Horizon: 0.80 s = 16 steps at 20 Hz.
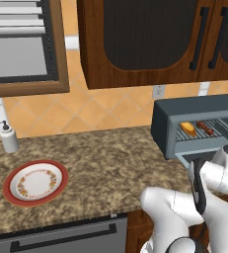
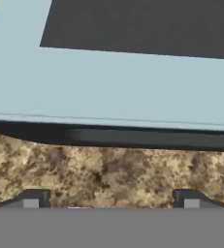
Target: Pick up the kebab skewer and baguette bread, and place them inside the toaster oven. Close the toaster oven door and start by setting the timer.
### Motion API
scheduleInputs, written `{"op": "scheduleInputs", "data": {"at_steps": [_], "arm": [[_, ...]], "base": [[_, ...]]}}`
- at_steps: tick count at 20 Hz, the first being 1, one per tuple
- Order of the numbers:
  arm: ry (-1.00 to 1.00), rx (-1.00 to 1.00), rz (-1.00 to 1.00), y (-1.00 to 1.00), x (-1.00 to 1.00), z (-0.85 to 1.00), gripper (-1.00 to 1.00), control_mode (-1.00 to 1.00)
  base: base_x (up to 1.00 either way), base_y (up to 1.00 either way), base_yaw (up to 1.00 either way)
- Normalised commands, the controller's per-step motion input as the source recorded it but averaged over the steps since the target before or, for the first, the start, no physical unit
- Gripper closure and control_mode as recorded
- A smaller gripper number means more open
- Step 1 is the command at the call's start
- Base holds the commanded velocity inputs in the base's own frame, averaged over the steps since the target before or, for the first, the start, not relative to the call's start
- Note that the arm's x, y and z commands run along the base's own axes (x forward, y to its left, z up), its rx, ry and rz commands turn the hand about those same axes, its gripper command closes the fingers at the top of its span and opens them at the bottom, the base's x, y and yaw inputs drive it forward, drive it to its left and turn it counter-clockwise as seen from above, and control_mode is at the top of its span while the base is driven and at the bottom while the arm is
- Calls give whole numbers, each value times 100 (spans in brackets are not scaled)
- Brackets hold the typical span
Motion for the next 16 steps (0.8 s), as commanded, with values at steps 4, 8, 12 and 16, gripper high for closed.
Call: {"op": "scheduleInputs", "data": {"at_steps": [4, 8, 12, 16], "arm": [[-1, 5, -15, 0, 15, -14, -100, -100], [-4, 4, -18, -8, 11, -29, -100, -100], [-9, 1, -11, -6, 3, -38, -100, -100], [-17, 0, -6, -3, 36, -8, -100, -100]], "base": [[0, 0, 0], [0, 0, 0], [0, 0, 0], [0, 0, 0]]}}
